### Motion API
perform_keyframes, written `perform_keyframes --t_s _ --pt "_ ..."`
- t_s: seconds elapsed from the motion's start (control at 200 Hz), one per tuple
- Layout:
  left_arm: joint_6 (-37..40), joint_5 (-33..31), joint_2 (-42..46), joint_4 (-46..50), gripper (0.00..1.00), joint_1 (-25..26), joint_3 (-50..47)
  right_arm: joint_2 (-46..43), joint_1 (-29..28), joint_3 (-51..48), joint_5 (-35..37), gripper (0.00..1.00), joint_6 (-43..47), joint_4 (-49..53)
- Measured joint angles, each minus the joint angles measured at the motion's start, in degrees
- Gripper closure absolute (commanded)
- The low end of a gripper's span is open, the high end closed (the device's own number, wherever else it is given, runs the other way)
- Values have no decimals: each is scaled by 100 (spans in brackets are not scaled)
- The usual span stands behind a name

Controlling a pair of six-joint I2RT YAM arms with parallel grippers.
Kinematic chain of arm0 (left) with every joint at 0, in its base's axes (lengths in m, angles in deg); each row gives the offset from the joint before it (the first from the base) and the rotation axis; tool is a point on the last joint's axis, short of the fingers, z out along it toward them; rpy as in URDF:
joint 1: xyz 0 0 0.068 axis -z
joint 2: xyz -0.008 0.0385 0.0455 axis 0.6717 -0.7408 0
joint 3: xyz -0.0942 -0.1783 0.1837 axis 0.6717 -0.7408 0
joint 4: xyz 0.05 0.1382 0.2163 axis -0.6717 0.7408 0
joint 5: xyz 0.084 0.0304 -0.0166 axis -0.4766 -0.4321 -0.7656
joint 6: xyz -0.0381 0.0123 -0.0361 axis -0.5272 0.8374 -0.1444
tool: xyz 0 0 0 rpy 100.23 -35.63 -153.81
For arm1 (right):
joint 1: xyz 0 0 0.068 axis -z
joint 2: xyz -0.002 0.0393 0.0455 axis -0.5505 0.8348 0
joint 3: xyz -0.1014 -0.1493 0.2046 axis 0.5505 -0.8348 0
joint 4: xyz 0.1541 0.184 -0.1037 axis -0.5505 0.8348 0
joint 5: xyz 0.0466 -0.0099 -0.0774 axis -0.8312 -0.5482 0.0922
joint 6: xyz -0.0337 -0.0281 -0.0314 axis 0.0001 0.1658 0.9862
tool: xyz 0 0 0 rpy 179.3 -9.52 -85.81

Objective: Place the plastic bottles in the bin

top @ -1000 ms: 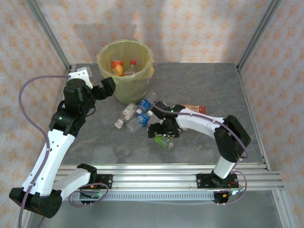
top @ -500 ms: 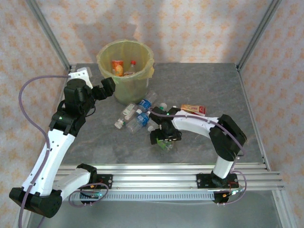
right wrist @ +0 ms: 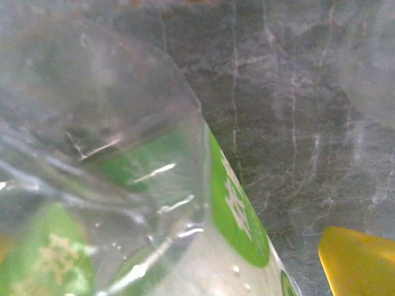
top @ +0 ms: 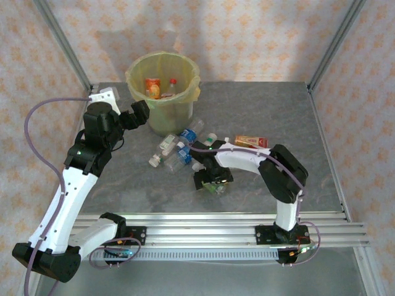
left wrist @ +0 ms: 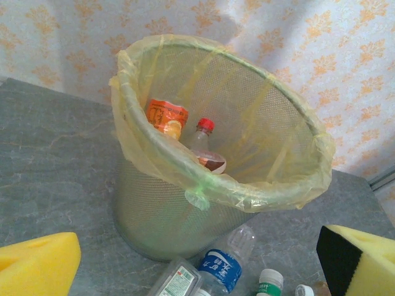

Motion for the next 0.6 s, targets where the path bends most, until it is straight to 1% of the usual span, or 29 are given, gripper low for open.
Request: perform_keyframes --t_s 0.1,0.175,0.255,0.325,0.44,0.601 --pt "0 0 0 0 0 0 0 42 -2 35 -2 9 31 -11" --pt "0 0 0 -2 0 0 0 44 -11 35 -2 16 31 -13" --pt "0 -2 -4 0 0 0 0 44 -17 35 0 21 35 -13" --pt "0 0 -20 0 0 0 0 42 -22 35 -4 28 44 -15" --pt "-2 0 -42 0 0 0 2 42 -24 31 0 37 17 -13" --pt "-4 0 -63 0 0 0 7 -63 -24 31 44 46 -4 22"
